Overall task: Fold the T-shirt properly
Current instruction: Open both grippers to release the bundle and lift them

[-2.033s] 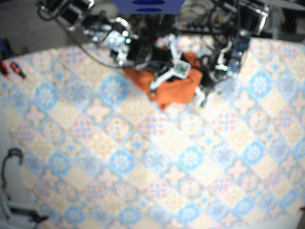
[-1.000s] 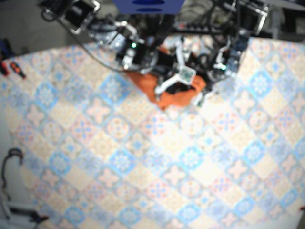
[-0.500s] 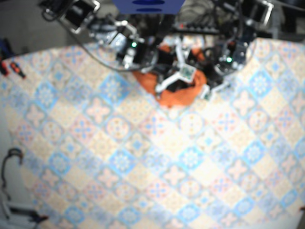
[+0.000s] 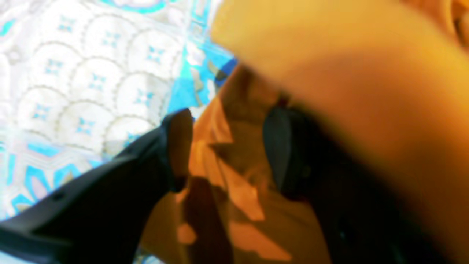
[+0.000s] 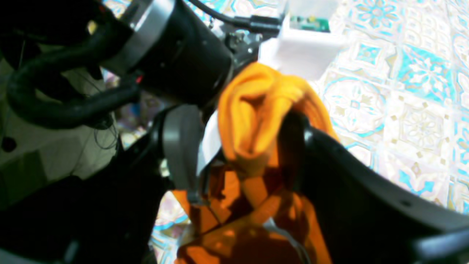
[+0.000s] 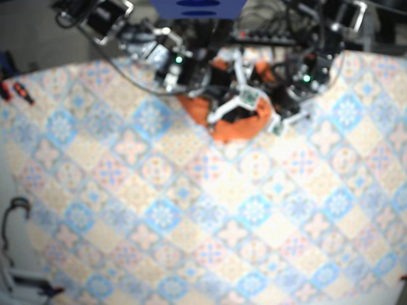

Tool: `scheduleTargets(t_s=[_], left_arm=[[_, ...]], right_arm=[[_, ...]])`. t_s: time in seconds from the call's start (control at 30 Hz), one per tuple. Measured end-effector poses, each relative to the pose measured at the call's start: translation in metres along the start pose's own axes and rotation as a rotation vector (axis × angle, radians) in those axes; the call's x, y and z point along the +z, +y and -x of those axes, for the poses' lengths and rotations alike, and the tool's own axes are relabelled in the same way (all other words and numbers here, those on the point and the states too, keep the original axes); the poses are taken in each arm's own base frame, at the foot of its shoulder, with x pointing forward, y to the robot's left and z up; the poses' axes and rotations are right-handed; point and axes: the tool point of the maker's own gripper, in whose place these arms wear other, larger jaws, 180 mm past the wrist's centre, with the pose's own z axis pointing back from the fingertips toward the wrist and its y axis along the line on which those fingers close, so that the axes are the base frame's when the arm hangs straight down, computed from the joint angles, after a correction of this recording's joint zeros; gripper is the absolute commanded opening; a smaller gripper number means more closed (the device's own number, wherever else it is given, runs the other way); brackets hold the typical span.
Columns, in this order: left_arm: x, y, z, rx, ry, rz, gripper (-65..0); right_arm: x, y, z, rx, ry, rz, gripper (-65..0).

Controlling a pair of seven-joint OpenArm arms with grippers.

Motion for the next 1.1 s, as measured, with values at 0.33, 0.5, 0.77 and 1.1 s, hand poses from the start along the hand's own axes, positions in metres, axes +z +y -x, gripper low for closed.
scheduleTargets(t_s=[0.33,0.5,0.77,1.1], left_arm=[[0.02,0.02,-0.017,-0.004,-0.055,-0.058,-31.1],[0.035,0.026,-0.012,-0.019,-0.06,-0.075,-31.2],[0.09,0.091,-0.006,0.005,-0.097,-0.257,-31.1],[0.114,0.109,-0.003,0.126,-0.145,-0.267,-31.2]], right_arm=[[-0.002,-0.001,-0.013,-0.013,-0.054,-0.001,-31.7],[-0.001,0.005,-0.017,-0.026,-0.074,-0.026,-31.7],[0.001,-0.005,0.01,0.001,0.033,0.018,-31.7],[-0.012,-0.005,-0.001,-0.013,0.005,0.007,-31.7]])
